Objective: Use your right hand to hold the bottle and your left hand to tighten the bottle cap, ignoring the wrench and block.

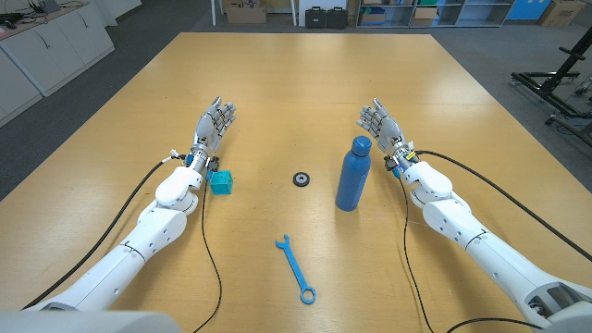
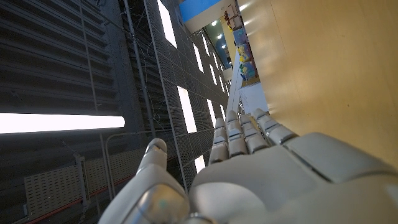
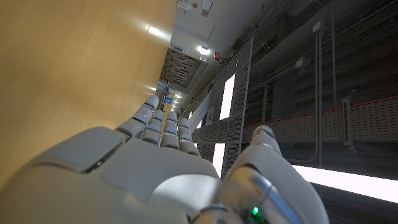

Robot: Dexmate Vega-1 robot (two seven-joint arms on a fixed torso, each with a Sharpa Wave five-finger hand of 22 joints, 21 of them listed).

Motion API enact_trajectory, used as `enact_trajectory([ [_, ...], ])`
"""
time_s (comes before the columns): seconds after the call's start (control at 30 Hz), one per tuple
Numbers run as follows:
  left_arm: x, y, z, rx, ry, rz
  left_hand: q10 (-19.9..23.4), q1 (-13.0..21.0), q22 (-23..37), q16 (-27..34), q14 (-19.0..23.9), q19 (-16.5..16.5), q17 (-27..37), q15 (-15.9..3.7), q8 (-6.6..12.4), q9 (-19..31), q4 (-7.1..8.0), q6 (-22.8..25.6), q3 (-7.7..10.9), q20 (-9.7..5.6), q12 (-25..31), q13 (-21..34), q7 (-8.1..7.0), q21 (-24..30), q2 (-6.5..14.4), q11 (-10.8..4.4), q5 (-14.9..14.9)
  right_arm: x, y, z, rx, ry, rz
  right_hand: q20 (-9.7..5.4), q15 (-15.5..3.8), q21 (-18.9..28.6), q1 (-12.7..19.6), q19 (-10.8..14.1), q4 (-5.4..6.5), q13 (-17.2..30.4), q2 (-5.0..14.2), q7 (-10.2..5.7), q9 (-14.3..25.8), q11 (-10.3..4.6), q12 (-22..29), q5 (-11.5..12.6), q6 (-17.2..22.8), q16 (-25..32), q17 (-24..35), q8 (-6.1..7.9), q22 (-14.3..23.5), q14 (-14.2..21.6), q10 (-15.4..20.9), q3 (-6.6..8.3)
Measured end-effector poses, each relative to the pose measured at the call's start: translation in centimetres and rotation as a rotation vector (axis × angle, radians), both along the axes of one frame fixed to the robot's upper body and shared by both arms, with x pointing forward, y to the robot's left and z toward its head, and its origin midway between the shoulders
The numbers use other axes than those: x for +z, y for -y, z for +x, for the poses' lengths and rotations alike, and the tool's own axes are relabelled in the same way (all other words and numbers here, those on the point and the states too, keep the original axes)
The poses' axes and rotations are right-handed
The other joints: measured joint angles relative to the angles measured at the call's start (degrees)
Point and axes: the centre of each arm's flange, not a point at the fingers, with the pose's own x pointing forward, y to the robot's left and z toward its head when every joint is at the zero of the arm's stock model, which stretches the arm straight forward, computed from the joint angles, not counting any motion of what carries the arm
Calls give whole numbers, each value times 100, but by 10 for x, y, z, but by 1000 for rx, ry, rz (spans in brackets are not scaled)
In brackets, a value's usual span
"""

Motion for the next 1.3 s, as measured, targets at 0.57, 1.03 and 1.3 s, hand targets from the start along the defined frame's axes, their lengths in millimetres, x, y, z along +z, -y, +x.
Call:
enact_trajectory([
  [0.57,-5,-2,-4,-34,17,8,-1,0,0,0,-2,0,0,2,0,-1,0,0,0,0,0,1,0,0,0,0,0,-14,3,-30,-18,32,2,-31,-31,0,91,110,-49,-8,14,-1,0,-31,45,0,121,53,0,40,0,107,129,43],
  [1.03,-7,-1,-12,-41,35,-2,20,0,-1,0,10,0,-14,-11,0,-1,0,0,0,0,0,1,0,0,0,21,0,-21,5,-49,-14,13,-26,-16,-31,0,90,125,-71,-8,15,9,-1,-31,45,0,172,53,1,40,-1,107,129,21],
  [1.3,-8,-2,-17,-34,38,-12,113,22,-1,0,81,59,-16,-19,0,-2,0,71,0,3,22,2,-11,0,22,31,0,-24,5,-56,-11,11,-30,0,-30,0,106,141,-71,-7,31,9,-1,-31,45,0,172,52,1,55,-1,107,128,21],
])
